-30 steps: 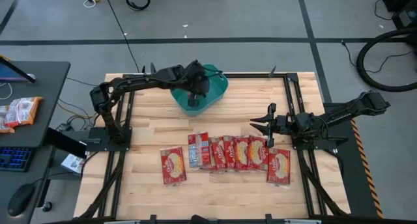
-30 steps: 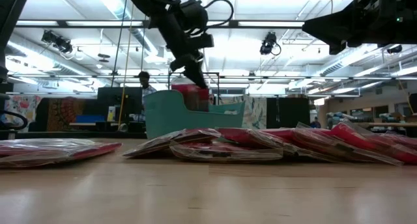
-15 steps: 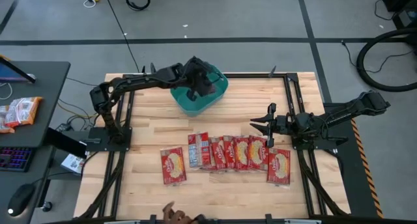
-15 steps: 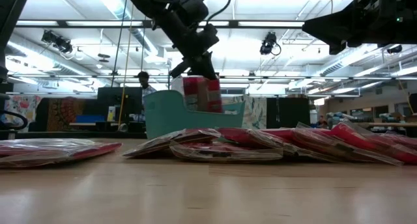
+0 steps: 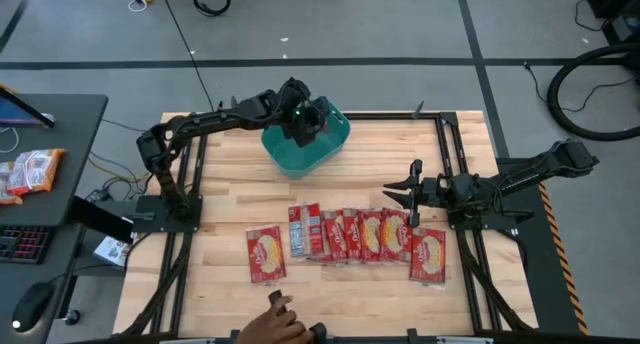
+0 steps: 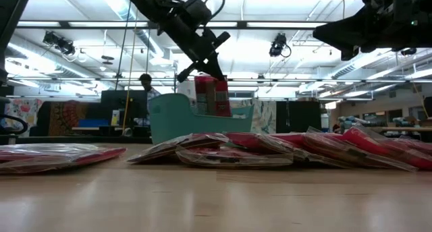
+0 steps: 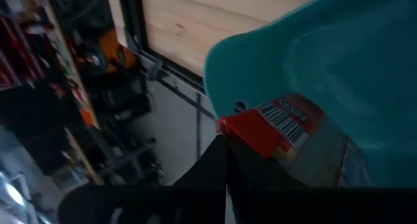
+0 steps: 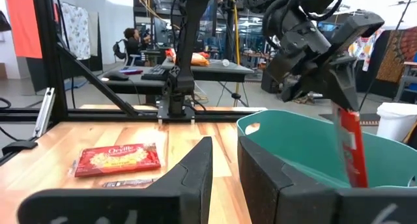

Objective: Sort popcorn bags into baskets
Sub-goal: Put the popcorn bag into the green bin

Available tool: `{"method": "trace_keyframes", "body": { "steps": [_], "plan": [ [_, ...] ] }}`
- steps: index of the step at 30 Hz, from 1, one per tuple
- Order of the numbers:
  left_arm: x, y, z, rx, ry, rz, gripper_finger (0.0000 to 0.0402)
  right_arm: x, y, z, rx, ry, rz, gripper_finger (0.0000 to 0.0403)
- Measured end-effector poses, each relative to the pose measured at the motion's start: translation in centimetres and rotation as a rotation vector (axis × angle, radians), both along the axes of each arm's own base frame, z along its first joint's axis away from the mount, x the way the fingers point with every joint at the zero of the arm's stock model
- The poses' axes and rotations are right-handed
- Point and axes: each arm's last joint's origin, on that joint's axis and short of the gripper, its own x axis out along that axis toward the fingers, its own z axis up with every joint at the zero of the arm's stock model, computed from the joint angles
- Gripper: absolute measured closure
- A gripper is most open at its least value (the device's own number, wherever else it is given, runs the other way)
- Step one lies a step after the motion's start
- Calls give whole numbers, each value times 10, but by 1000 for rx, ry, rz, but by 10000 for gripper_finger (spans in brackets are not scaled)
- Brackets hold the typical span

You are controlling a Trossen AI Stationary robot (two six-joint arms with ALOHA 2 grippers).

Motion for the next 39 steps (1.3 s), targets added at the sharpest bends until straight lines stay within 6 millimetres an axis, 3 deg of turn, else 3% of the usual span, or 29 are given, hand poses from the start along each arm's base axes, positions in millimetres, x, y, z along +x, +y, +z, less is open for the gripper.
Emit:
{"method": "trace_keyframes", "body": {
  "steps": [3,7,13,23,35,39],
  "plan": [
    [4,6,-17,-2,45,-47,397,0,0,0,-6,1,-1,325],
    [17,8,-41,123,127,-154,398,0,0,0,-49,5,-10,325],
    [29,-4,-50,128,140,-191,396,0,0,2,-126,-3,-23,325],
    [20,-11,-60,-47,233,-105,388,-1,0,7,-194,-38,-36,325],
    [0,-20,-38,-176,253,24,322,-1,-1,7,-187,-41,-38,325],
    [-5,-26,-18,-265,160,109,309,-1,-1,7,-186,-43,-39,325]
  ]
}}
